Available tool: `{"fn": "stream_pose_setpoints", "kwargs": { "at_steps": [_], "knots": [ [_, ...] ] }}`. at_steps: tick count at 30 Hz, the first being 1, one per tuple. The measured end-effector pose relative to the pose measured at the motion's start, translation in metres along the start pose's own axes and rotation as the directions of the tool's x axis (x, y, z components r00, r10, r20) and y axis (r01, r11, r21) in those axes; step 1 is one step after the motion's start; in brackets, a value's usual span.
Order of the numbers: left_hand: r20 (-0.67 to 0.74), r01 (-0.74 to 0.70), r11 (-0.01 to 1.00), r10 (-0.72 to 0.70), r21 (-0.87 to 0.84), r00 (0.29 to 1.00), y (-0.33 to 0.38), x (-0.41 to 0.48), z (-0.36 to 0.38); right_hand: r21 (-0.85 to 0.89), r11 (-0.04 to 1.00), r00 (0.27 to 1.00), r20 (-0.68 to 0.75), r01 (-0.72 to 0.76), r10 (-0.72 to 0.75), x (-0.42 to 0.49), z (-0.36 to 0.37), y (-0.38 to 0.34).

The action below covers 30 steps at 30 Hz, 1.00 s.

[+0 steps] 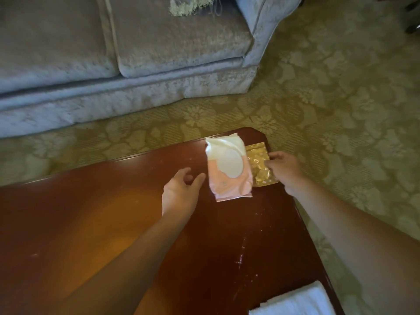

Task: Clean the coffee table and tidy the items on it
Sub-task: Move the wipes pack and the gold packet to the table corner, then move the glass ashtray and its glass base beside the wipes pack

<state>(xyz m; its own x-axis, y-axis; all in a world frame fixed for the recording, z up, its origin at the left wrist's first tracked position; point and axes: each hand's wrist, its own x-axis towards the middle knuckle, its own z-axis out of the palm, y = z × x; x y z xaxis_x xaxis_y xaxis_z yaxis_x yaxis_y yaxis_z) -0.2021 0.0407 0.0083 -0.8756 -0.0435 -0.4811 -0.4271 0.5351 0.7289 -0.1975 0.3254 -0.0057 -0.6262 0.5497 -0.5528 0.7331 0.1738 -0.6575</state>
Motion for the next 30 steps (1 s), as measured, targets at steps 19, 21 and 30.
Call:
{"fn": "stream_pose_setpoints", "kwargs": {
  "at_steps": [19, 21, 30],
  "knots": [
    [-0.439, 0.256, 0.859, -0.457, -0.443, 0.774, -0.288, -0.272, -0.300, -0.384, 0.753, 0.798, 0.523, 0.534, -0.298, -0.349, 0.221, 0.003],
    [-0.482, 0.261, 0.839, -0.498, -0.477, 0.721, -0.324, -0.291, -0.324, -0.320, 0.707, 0.695, 0.640, 0.630, -0.329, -0.399, 0.278, -0.016],
    [-0.602, 0.202, 0.651, -0.756, -0.731, 0.257, -0.495, -0.291, -0.502, -0.182, 0.591, 0.412, 0.867, 0.786, -0.281, -0.558, 0.535, -0.054]
  ]
}}
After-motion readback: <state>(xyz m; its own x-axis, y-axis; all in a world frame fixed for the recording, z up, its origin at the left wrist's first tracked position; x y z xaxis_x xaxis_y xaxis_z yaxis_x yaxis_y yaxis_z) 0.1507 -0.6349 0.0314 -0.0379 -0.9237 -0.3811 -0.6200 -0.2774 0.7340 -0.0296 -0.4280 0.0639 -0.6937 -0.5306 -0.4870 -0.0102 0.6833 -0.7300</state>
